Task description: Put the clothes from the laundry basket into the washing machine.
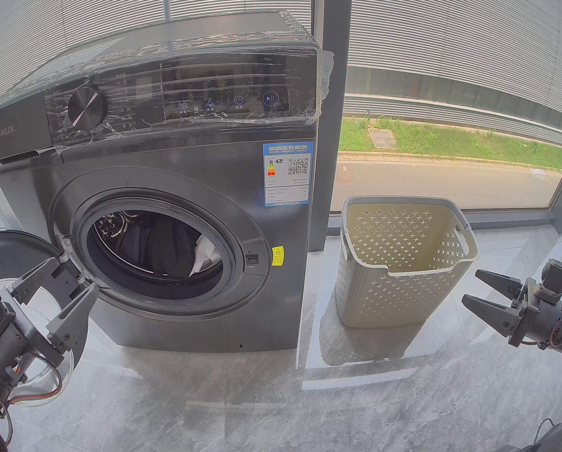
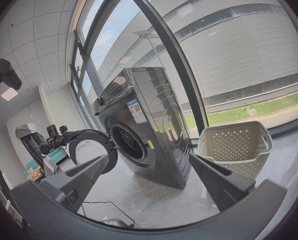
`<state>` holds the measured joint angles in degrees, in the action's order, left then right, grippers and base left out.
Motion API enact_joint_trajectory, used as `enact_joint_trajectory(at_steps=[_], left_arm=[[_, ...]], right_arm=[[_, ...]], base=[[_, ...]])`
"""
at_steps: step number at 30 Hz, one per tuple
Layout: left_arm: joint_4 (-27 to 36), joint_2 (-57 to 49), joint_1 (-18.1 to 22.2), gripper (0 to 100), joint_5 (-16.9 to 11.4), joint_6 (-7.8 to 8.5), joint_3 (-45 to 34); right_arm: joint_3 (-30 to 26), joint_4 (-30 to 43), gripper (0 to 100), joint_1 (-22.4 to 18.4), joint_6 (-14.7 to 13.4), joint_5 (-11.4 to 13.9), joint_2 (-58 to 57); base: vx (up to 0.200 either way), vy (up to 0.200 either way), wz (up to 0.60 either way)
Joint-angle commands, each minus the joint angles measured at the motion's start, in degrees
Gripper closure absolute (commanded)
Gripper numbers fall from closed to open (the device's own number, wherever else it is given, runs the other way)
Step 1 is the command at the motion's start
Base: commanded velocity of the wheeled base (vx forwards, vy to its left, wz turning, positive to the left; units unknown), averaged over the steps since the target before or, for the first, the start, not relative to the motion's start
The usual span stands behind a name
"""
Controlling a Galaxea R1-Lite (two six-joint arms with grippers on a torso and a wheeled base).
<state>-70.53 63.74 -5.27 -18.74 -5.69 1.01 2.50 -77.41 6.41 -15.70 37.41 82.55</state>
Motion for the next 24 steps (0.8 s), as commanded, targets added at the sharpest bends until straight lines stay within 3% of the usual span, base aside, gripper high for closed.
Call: enact_joint_trajectory(at_steps=[1, 3, 7, 8, 9, 12, 13, 16, 21, 24], left_arm=[[9.4, -17.3, 2.3, 0, 0.2, 1.56, -0.8], [10.5, -20.0, 3.6, 0, 0.5, 1.39, -1.0], [21.8, -29.6, 7.6, 0, 0.4, 1.56, -1.0], [21.8, -29.6, 7.6, 0, 0.4, 1.56, -1.0], [31.3, -38.1, 7.7, 0, 0.3, 1.65, -1.0], [44.0, -49.2, 7.7, 0, 0.5, 1.47, -0.3], [44.0, -49.2, 7.7, 0, 0.5, 1.47, -0.3], [58.1, -59.9, 7.7, 0, 0.6, 1.83, 1.5], [57.8, -59.6, 7.7, 0, 2.4, 2.00, 1.0], [57.4, -59.6, 7.7, 0, 2.7, 2.18, -1.0]], right_arm=[[-1.6, 0.0, 0, 0.0, 0.1, 0.3, -5.0], [-2.0, 0.0, 0, 0.0, 0.2, 0.3, -6.0], [-2.5, -0.1, 0, -0.1, 0.5, 0.2, -10.0], [-2.5, -0.1, 0, -0.1, 0.5, 0.2, -10.0], [-2.5, 0.0, 0, -0.3, 0.6, 0.1, -12.3], [-2.5, -0.1, 0, -0.6, 0.7, 0.1, -16.5], [-2.5, -0.1, 0, -0.6, 0.7, 0.1, -16.5], [-2.5, 0.0, 0, -1.4, 0.8, 0.2, -24.0], [-2.5, 3.5, 0, -4.3, 1.6, 0.3, -32.9], [-2.5, 12.0, 0, -6.8, 1.7, 1.1, -42.2]], base=[[0.000, 0.000, 0.00], [0.000, 0.000, 0.00], [0.000, 0.000, 0.00], [0.000, 0.000, 0.00], [0.000, 0.000, 0.00], [0.000, 0.000, 0.00], [0.000, 0.000, 0.00], [0.000, 0.000, 0.00], [0.000, 0.000, 0.00], [0.000, 0.000, 0.00]])
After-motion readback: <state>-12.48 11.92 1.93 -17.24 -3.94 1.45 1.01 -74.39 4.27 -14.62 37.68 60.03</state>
